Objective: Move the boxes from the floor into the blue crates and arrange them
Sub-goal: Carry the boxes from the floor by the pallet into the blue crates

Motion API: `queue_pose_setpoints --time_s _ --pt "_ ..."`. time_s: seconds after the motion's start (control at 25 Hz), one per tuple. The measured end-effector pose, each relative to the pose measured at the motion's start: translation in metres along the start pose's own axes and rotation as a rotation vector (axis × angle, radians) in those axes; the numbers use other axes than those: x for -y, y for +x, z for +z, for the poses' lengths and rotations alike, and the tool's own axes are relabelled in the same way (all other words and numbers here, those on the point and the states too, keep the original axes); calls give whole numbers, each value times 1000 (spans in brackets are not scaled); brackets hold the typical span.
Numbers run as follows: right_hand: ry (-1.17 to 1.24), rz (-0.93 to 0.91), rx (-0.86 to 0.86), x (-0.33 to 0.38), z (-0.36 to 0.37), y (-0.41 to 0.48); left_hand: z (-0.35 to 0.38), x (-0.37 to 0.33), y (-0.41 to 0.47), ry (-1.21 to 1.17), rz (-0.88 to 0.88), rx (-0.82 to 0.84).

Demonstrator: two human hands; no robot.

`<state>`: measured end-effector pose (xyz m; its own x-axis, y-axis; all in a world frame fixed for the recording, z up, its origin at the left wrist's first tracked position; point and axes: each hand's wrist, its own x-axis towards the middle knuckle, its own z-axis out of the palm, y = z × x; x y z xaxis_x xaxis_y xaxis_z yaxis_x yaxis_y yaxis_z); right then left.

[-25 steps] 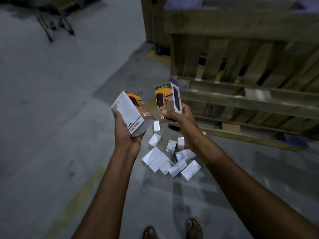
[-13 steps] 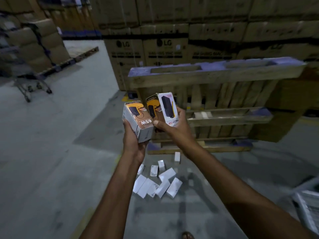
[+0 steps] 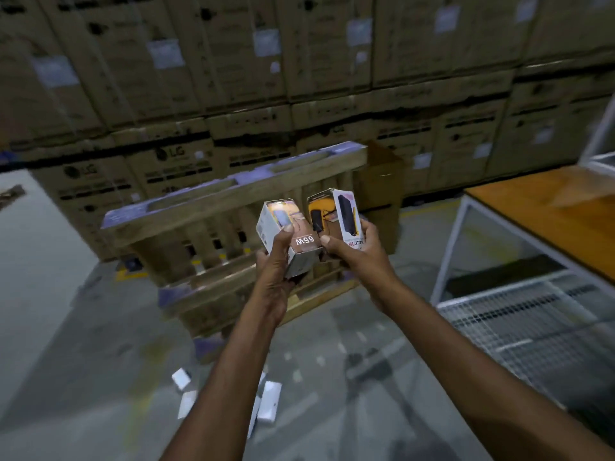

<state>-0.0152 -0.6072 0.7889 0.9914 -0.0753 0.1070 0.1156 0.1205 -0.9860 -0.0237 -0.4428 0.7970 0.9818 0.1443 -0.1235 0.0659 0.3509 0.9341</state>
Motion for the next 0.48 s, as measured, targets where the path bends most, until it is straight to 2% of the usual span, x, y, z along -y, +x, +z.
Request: queue_pose_setpoints --time_s 0.28,0.48 --pt "-37 19 -298 38 -208 -46 187 68 -38 43 -143 318" --pt "-30 -2 -473 75 -360 -104 326 118 -103 67 -129 471"
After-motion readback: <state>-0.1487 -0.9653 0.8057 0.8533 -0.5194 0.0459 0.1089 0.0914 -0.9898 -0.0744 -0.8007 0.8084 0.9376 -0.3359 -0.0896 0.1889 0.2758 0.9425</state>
